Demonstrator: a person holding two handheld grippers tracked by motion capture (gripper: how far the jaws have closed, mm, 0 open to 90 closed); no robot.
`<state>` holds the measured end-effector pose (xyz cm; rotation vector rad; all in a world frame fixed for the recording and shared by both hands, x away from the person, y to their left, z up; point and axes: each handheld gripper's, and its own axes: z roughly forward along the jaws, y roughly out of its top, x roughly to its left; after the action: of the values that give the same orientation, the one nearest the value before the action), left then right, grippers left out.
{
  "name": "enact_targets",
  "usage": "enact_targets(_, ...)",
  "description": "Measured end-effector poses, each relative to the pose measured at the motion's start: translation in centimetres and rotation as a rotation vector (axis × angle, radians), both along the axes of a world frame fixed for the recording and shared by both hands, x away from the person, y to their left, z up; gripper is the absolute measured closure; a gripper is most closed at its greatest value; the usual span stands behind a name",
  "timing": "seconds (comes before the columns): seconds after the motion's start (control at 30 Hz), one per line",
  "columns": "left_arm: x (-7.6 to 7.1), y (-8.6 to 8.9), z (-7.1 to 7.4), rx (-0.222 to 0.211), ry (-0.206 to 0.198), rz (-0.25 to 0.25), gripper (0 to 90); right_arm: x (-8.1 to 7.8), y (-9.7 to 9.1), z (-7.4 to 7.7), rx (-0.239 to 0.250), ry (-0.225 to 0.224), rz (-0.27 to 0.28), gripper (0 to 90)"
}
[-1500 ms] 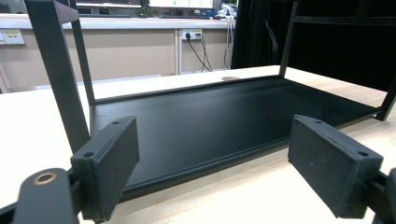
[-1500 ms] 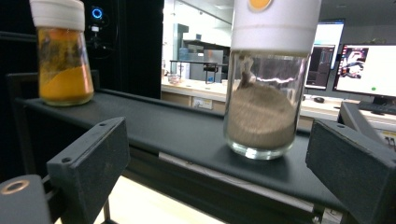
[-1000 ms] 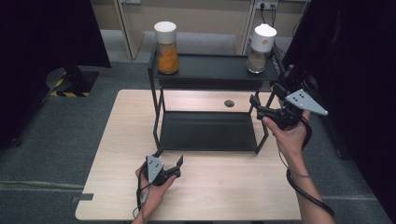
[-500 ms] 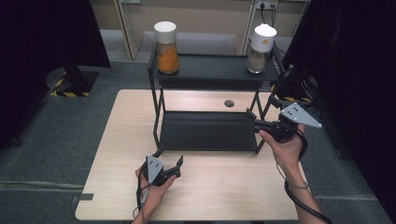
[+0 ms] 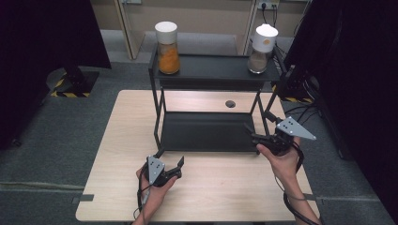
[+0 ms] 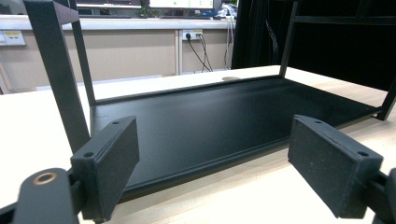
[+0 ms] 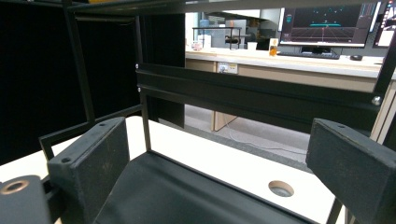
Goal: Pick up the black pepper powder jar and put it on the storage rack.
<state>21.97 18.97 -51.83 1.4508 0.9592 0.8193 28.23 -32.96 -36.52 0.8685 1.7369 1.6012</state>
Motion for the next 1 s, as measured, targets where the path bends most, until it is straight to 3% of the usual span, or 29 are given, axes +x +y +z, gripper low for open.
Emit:
enact_targets(0.37,0.0,0.0,0.0,0.001,0.0,0.0,16.1,-0.5,-0.5,-2.0,0.013,0.057,0.021,6.5)
enact_targets(1.0,0.0,0.0,0.0,0.0,-0.001,0.001,16.0,-1.2,-1.0,-5.3,-0.006,0.134,-0.003,6.5)
